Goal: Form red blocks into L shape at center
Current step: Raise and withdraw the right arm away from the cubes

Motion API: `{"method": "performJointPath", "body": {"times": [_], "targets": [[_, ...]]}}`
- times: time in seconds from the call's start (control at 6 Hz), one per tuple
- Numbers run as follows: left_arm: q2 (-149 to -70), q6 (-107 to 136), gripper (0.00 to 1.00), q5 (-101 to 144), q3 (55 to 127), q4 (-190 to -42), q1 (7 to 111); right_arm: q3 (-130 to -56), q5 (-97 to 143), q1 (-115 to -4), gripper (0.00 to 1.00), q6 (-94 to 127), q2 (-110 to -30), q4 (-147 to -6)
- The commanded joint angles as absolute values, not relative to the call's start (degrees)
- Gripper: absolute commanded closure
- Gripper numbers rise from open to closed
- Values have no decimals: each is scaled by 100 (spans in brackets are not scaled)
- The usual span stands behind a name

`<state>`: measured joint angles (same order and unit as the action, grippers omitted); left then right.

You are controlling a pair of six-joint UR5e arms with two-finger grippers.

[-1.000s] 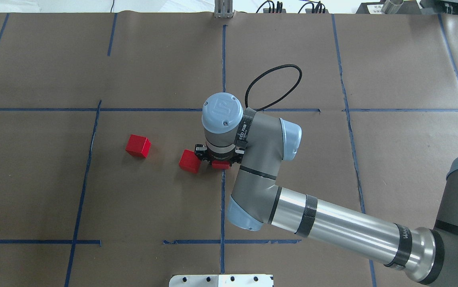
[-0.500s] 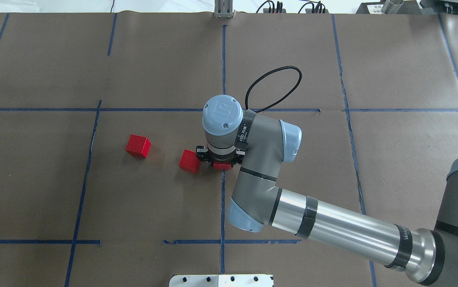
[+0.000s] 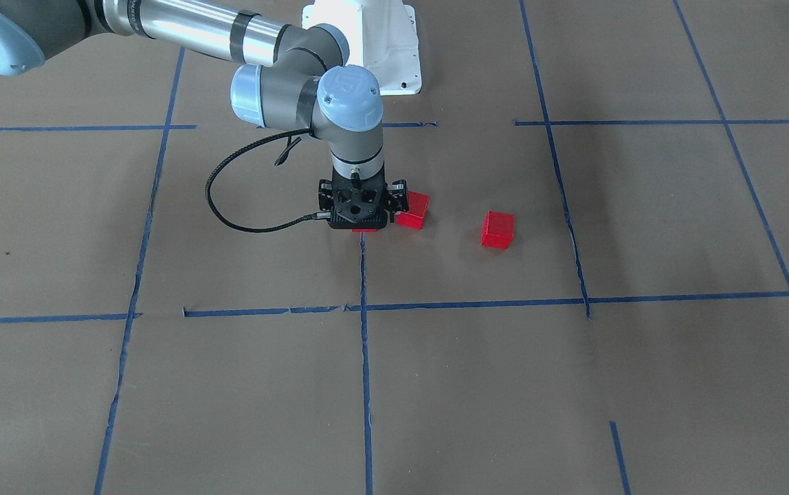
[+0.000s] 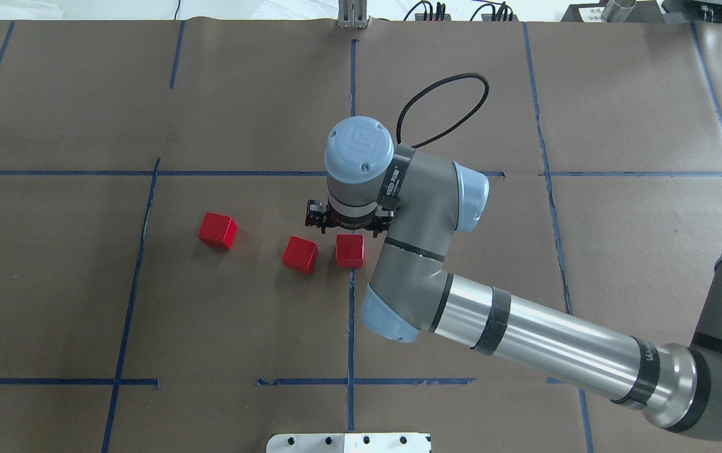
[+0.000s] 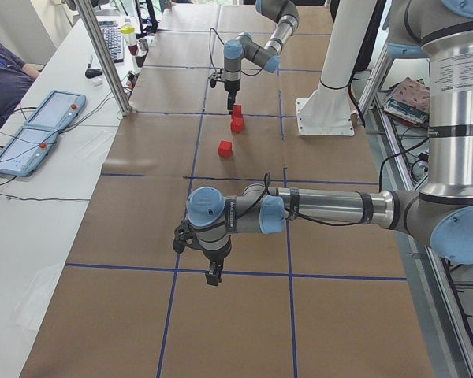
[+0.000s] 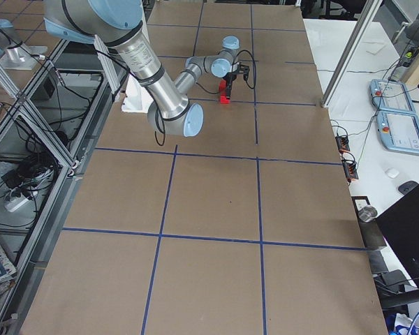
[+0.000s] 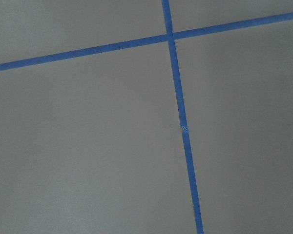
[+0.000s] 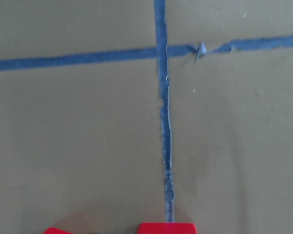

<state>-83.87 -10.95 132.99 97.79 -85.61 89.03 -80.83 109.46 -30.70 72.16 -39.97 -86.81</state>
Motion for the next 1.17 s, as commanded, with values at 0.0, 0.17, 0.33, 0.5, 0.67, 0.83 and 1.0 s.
{"method": "performJointPath", "body": {"times": [0.0,0.17,0.33,0.5,0.67,0.83,1.0], "targets": [[-8411,-1116,0,13237,9826,-8595,8886,-8349,11745,-4159,0,6097,-4060,-9410],[-8507,-1081,0,13262,9887,-8622,8886,-8341,12151,-4888,0,4890,-4374,-9665],[-8786,-1090,0,13254,9914,-8953,8886,-8323,12373,-5644,0,3486,-4873,-9677],[-8806,-1072,0,13315,9923,-9330,8886,-8332,12688,-6321,0,2462,-5409,-9677],[-9033,-1055,0,13350,9992,-9395,8834,-8367,12752,-6963,0,1312,-5936,-9677],[-9148,-454,0,13620,10045,-9404,8650,-8733,12762,-7474,0,326,-6664,-9677],[-9280,396,0,13788,10333,-9352,8361,-9241,12944,-7880,0,-345,-7515,-9677]]}}
